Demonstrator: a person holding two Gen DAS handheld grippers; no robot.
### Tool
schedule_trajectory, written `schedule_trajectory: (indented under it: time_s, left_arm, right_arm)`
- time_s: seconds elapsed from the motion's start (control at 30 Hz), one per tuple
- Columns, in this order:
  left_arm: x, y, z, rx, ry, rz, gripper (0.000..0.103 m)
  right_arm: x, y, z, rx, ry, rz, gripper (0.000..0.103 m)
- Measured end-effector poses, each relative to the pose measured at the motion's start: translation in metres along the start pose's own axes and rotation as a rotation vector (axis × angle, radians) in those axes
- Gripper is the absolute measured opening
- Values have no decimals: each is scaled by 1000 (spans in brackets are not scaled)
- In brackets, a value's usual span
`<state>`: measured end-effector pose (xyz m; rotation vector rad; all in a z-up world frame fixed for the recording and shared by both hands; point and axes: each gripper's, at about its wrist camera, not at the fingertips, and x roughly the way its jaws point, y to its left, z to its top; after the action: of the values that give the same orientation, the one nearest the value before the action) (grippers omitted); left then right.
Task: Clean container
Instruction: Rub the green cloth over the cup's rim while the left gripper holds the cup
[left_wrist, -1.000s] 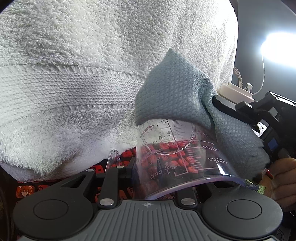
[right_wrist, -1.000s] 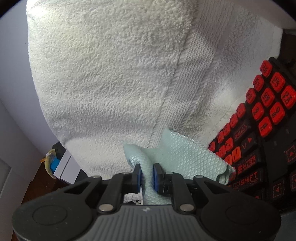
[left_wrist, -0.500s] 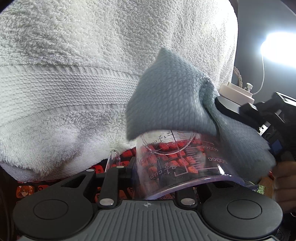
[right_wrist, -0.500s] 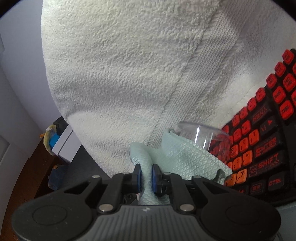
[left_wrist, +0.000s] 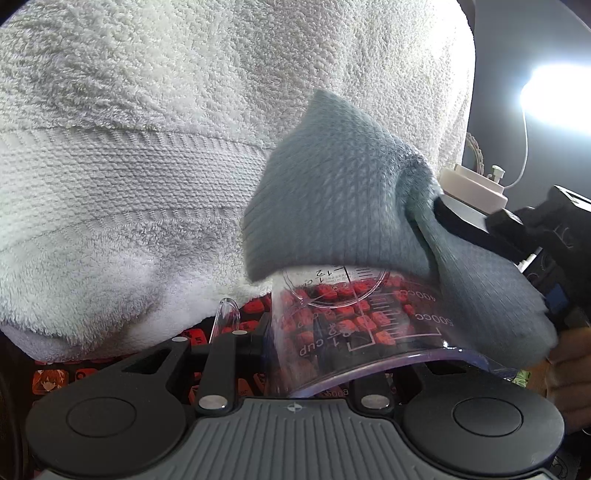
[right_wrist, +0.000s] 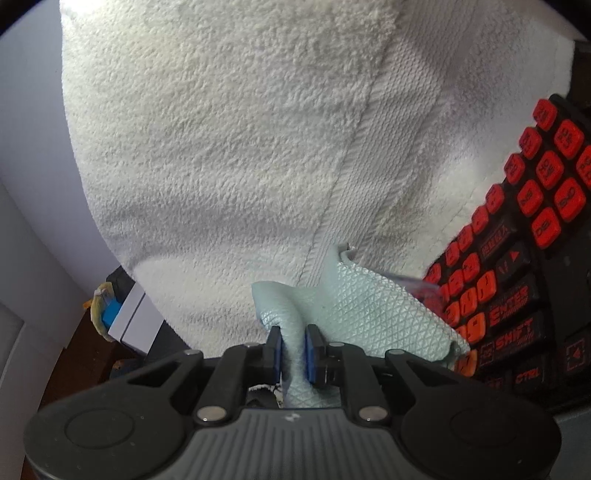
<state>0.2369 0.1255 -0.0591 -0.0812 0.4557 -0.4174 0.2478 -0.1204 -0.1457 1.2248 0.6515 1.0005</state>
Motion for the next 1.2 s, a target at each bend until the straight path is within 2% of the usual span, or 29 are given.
schedule_trajectory:
  time_s: [0.1, 0.2, 0.27, 0.37, 0.57, 0.7, 0.77, 1.0, 1.1, 1.2]
  left_arm:
    - [0, -1, 0, 0, 0, 0, 21]
    - [1, -1, 1, 1, 0, 1, 21]
    - [1, -2, 1, 1, 0, 1, 21]
    - [1, -2, 1, 3, 0, 2, 22]
    - [1, -1, 1, 4, 0, 2, 22]
    - [1, -1, 1, 3, 0, 1, 22]
    - [1, -1, 1, 2, 0, 1, 22]
    - [2, -1, 1, 0, 0, 0, 22]
    - [2, -1, 1, 1, 0, 0, 22]
    - [1, -1, 1, 2, 0, 1, 22]
  right_arm:
    - [8, 6, -8, -38, 62, 4, 11]
    - [10, 15, -12, -105, 78, -14, 11]
    - [8, 15, -10, -107, 72, -19, 11]
    - [2, 10, -4, -88, 42, -22, 10]
    - [-15, -1, 12, -28, -75, -45, 10]
    - [-17, -10, 15, 45, -89, -27, 10]
    - [-13, -7, 12, 32, -77, -26, 10]
    - [9, 9, -10, -61, 74, -4, 10]
    - [9, 17, -12, -131, 84, -27, 10]
    - [4, 15, -8, -120, 58, -32, 10]
